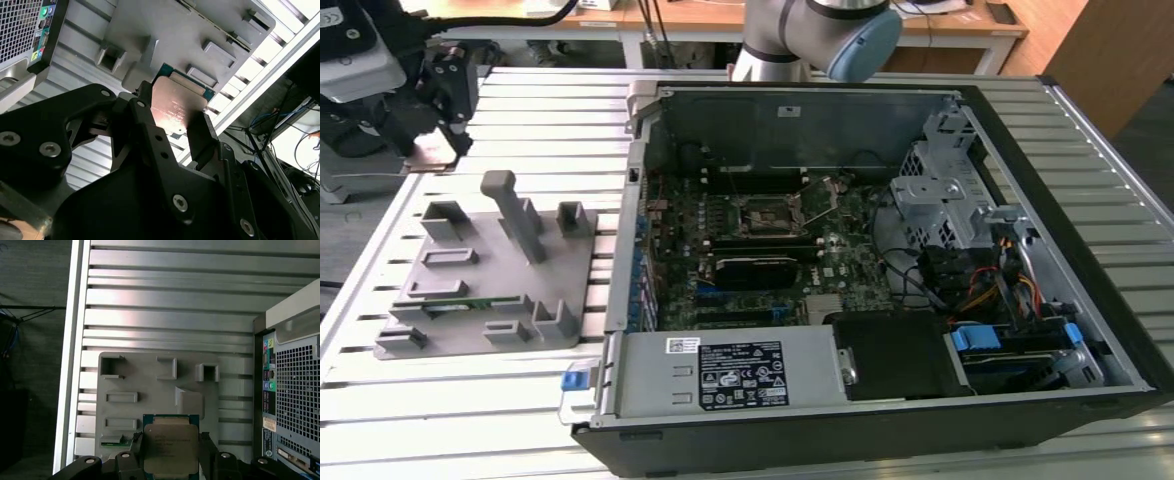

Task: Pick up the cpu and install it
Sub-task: 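Pick up the cpu and move it towards the insertion slot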

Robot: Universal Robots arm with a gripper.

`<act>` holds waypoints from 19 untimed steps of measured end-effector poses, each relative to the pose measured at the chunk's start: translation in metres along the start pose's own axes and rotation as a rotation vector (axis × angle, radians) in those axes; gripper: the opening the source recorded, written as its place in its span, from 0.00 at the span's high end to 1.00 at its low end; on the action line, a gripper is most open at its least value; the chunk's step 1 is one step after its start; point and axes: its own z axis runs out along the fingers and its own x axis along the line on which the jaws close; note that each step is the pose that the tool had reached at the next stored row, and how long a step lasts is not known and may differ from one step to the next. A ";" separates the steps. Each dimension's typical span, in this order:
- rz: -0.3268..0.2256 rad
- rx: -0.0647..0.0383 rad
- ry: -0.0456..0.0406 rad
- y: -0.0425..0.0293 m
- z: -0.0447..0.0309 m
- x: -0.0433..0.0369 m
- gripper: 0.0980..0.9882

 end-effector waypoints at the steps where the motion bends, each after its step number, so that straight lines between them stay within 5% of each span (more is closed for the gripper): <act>1: 0.000 0.000 0.0000 0.0000 0.0000 -0.0015 0.52; 19: 0.000 -0.006 -0.0001 -0.0008 -0.0004 -0.0273 0.52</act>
